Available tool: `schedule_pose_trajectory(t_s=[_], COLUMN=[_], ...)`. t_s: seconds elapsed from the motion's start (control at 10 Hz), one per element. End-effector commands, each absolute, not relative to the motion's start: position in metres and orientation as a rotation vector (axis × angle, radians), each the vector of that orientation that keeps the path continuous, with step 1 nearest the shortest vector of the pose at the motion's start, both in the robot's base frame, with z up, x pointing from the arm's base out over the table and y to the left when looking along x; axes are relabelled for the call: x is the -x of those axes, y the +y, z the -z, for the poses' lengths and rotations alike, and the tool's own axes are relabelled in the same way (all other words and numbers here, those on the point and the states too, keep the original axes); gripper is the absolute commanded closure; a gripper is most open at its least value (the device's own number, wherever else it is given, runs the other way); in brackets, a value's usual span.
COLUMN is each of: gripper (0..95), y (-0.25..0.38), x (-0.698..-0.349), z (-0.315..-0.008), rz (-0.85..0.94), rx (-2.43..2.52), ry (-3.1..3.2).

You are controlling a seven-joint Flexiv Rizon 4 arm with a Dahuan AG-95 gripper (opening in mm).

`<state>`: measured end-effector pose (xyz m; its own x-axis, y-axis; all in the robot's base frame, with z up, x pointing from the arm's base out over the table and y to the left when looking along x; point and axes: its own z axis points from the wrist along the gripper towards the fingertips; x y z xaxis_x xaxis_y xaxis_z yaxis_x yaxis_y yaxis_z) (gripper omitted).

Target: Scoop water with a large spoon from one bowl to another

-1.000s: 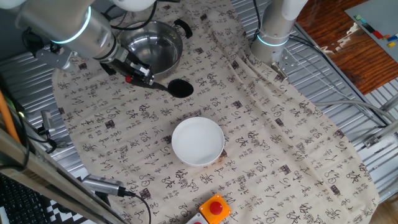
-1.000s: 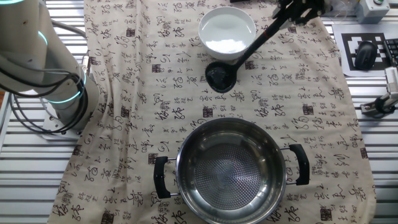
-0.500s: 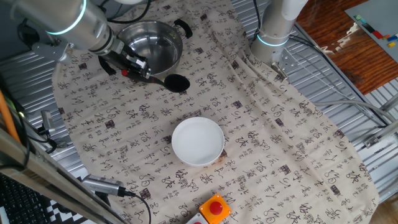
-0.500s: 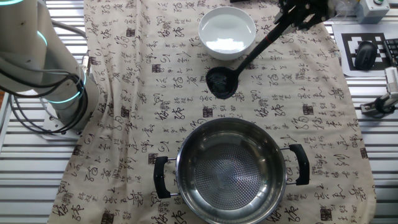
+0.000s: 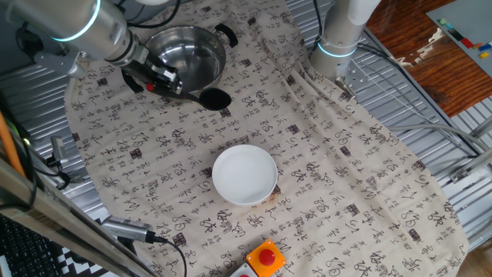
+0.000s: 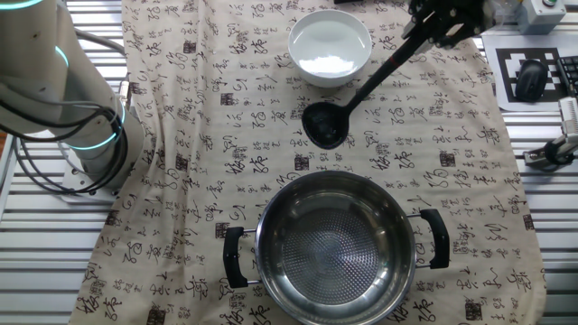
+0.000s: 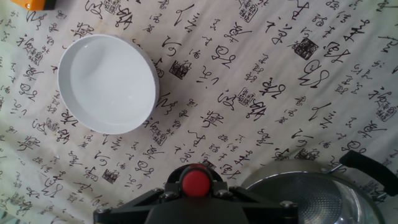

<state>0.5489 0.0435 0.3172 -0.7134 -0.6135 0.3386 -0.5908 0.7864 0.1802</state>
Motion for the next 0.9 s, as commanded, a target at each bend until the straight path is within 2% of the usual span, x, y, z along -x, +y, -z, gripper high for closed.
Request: schedule_pose_trajectory(t_s=[0.1,0.9], gripper=[95.0,95.0], y=[0.039,0.019], x=[-0.549,-0.551], z=[-0.319,-0.316], rz=[0.077,0.084], rx=[-0.922,-0.965], ry=[-2.590,-2.584])
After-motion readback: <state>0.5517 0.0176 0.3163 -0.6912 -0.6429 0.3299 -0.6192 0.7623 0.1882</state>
